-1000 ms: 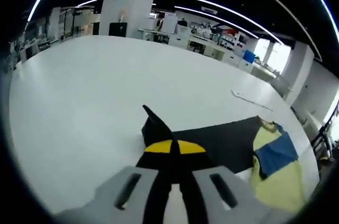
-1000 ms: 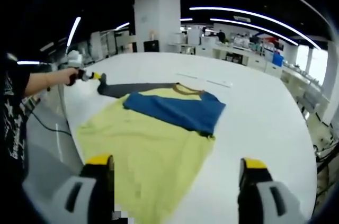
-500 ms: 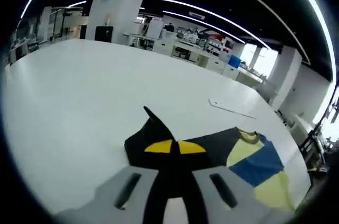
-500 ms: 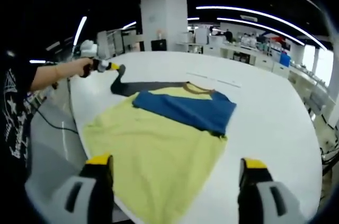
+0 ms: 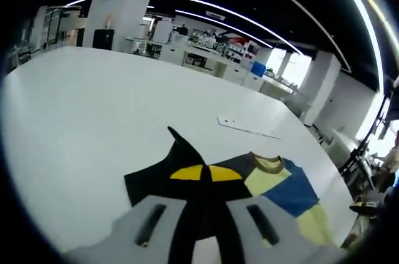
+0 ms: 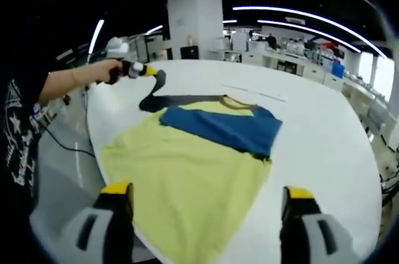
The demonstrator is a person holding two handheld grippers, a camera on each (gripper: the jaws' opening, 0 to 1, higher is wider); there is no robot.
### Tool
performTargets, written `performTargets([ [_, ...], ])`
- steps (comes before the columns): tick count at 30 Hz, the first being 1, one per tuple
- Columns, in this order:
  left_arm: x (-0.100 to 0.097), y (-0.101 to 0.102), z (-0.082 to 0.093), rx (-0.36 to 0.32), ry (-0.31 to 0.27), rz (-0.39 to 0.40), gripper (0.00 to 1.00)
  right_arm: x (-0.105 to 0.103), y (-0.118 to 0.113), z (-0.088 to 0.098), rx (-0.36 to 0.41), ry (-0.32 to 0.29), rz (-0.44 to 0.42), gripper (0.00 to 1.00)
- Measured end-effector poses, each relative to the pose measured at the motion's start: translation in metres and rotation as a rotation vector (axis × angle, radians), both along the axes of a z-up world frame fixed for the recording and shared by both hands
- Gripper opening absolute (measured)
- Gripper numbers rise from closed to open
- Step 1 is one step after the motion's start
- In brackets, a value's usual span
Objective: Fold the garment on the visible template until the final outline fits inside the template.
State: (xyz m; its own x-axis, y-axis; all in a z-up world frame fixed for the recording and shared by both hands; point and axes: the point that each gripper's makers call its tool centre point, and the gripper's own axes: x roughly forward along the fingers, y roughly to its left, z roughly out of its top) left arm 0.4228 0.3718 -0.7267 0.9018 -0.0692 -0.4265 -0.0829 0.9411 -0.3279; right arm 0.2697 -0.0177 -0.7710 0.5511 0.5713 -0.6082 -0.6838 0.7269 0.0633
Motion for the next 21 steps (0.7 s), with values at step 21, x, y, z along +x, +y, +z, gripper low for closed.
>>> performTargets([
  [21,0.046,-0.095,0.036,-0.112,-0.088,-0.184,0.00,-0.009,0.006,-0.007,0.006,0.021,0.000,1.00],
])
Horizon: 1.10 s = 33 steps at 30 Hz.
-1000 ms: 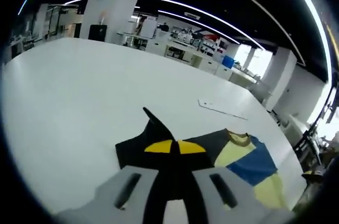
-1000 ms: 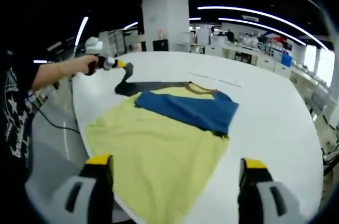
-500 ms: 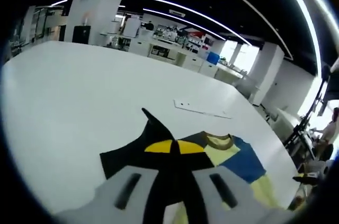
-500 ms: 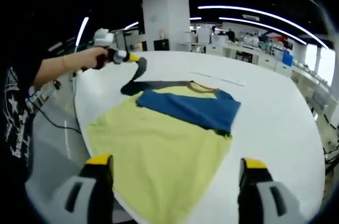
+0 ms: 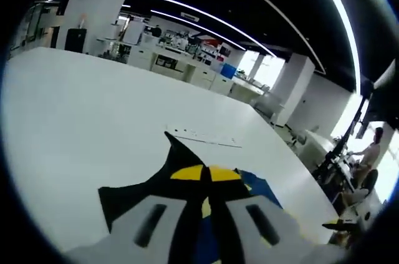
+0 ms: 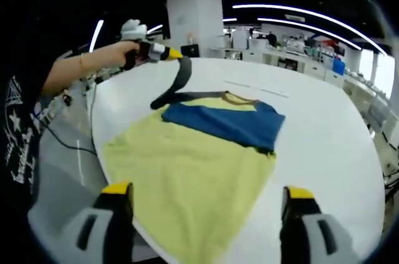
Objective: Fold the garment on the visible template until the final outline fits inside the template.
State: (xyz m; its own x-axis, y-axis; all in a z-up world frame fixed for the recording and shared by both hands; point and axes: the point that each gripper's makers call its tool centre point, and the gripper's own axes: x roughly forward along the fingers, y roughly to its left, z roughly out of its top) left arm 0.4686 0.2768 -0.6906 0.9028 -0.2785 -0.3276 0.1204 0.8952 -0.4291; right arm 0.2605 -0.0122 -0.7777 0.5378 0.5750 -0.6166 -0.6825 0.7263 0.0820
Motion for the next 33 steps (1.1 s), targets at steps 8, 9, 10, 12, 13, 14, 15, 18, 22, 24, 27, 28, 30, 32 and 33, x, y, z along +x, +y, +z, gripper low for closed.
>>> performTargets([
  [8,0.007,-0.038,0.004,-0.045,-0.015,-0.063,0.00,-0.002,0.002,-0.002,0.011,0.007,0.010,1.00],
  [9,0.008,-0.046,0.005,-0.057,-0.015,-0.075,0.00,-0.003,0.003,-0.003,0.011,0.010,0.012,1.00],
  [10,0.010,-0.052,0.006,-0.068,-0.018,-0.086,0.00,-0.003,0.004,-0.005,0.012,0.012,0.016,1.00],
  [12,0.012,-0.062,0.007,-0.088,-0.013,-0.102,0.00,-0.004,0.005,-0.006,0.013,0.014,0.018,1.00],
  [13,0.014,-0.066,0.007,-0.092,-0.014,-0.114,0.00,-0.004,0.005,-0.006,0.014,0.016,0.018,1.00],
  [14,0.015,-0.070,0.007,-0.094,-0.011,-0.121,0.00,-0.005,0.006,-0.006,0.016,0.017,0.021,1.00],
  [15,0.016,-0.076,0.008,-0.094,-0.013,-0.134,0.00,-0.006,0.007,-0.005,0.017,0.017,0.022,1.00],
  [18,0.015,-0.094,0.009,-0.105,-0.016,-0.164,0.00,-0.007,0.007,-0.004,0.028,0.019,0.017,1.00],
  [22,0.016,-0.115,0.010,-0.117,-0.015,-0.206,0.00,-0.007,0.006,-0.004,0.037,0.022,0.008,1.00],
  [24,0.015,-0.125,0.007,-0.109,-0.011,-0.235,0.00,-0.007,0.006,-0.004,0.029,0.020,0.008,1.00],
  [27,0.014,-0.139,0.003,-0.109,-0.003,-0.263,0.00,-0.005,0.005,-0.003,0.027,0.017,0.000,1.00],
  [28,0.013,-0.143,0.002,-0.109,-0.002,-0.274,0.00,-0.004,0.003,-0.003,0.025,0.015,-0.003,1.00],
  [30,0.013,-0.152,0.002,-0.110,-0.008,-0.300,0.00,-0.004,0.003,-0.003,0.023,0.016,-0.006,1.00],
  [32,0.014,-0.156,0.006,-0.127,-0.019,-0.298,0.00,-0.004,0.003,-0.003,0.021,0.017,-0.008,1.00],
  [33,0.014,-0.157,0.007,-0.138,-0.019,-0.302,0.00,-0.004,0.002,-0.003,0.019,0.017,-0.010,1.00],
])
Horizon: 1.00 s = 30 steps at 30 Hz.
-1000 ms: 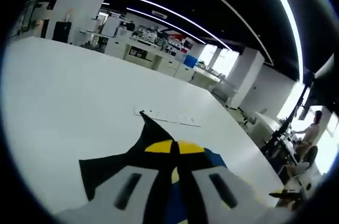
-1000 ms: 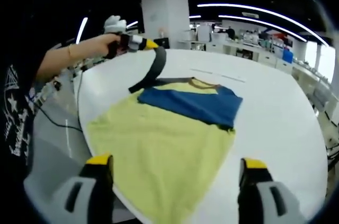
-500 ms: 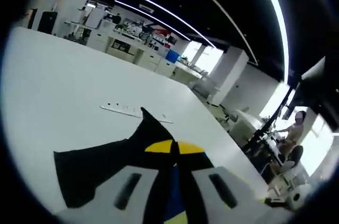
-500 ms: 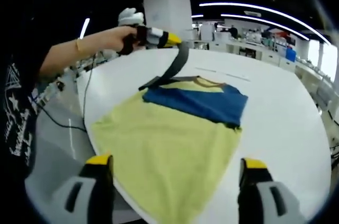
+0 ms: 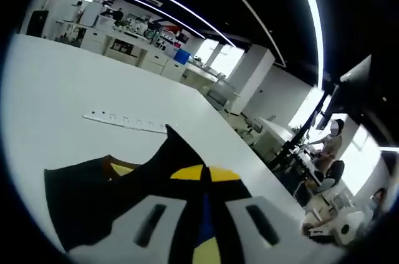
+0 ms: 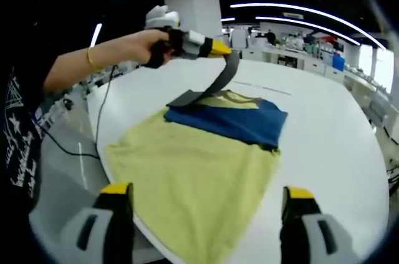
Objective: Fold the garment on the visible template until the final outline fits inside the template.
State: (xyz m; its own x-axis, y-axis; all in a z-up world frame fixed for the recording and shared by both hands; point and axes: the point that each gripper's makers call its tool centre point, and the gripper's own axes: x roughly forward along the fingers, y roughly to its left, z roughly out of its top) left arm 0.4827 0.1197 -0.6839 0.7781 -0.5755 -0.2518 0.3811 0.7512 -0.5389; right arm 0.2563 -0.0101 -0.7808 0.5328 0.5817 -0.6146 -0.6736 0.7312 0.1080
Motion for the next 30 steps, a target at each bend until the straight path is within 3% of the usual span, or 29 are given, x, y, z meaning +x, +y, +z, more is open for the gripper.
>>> performTargets([
  [6,-0.006,-0.021,0.001,-0.007,-0.013,-0.059,0.00,-0.001,-0.003,-0.003,-0.008,0.008,-0.006,1.00],
  [19,-0.028,-0.070,-0.025,0.027,0.018,-0.162,0.00,-0.004,-0.010,-0.007,-0.015,0.023,-0.020,1.00],
  [25,-0.044,-0.091,-0.042,0.050,0.048,-0.213,0.00,-0.005,-0.014,-0.008,-0.016,0.028,-0.030,1.00],
  [30,-0.056,-0.100,-0.072,0.120,0.079,-0.255,0.00,-0.008,-0.016,-0.011,-0.017,0.036,-0.035,1.00],
])
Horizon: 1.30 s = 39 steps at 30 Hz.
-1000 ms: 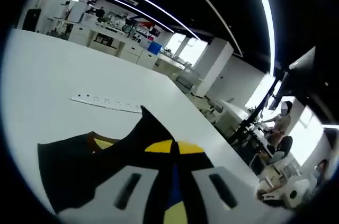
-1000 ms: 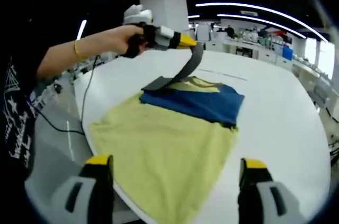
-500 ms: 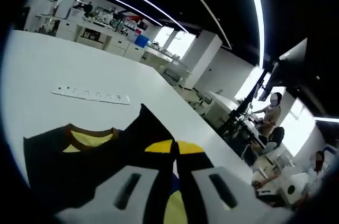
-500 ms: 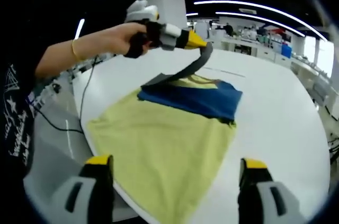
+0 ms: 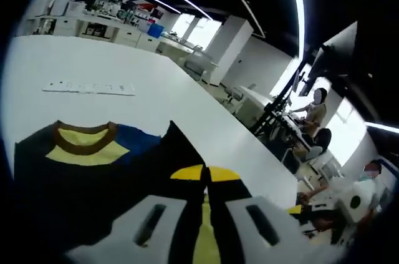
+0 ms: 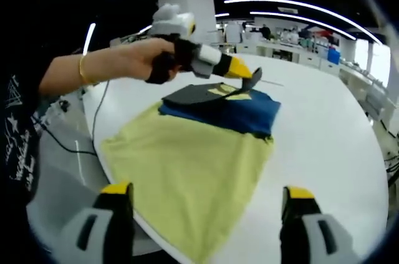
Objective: Fold the garment on the visible template until the final outline fits inside the template.
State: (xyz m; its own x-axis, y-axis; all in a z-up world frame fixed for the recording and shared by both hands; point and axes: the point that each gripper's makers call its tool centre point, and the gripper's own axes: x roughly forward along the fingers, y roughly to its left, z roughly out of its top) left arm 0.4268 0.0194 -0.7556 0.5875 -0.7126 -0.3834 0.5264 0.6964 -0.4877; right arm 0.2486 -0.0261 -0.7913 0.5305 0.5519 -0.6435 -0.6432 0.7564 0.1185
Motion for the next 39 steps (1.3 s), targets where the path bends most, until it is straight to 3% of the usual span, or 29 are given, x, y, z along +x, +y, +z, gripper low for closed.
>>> performTargets([
  [7,-0.014,-0.005,-0.031,0.032,0.076,-0.054,0.00,0.001,-0.002,-0.001,0.001,0.002,-0.003,1.00],
  [20,-0.026,-0.012,-0.056,0.101,0.123,-0.103,0.01,0.002,-0.002,0.000,0.004,0.002,0.002,1.00],
  [23,-0.029,-0.009,-0.059,0.145,0.094,-0.128,0.19,0.002,-0.003,0.000,0.001,0.003,0.002,1.00],
  [27,-0.035,-0.003,-0.052,0.153,0.049,-0.132,0.41,0.001,-0.004,-0.001,-0.002,0.008,0.022,1.00],
  [34,-0.029,0.025,-0.040,0.172,-0.020,-0.132,0.82,0.000,0.000,0.003,0.016,0.032,0.089,1.00],
  [39,-0.036,0.048,-0.032,0.178,-0.052,-0.147,0.93,-0.002,0.002,0.005,0.010,0.043,0.144,1.00],
])
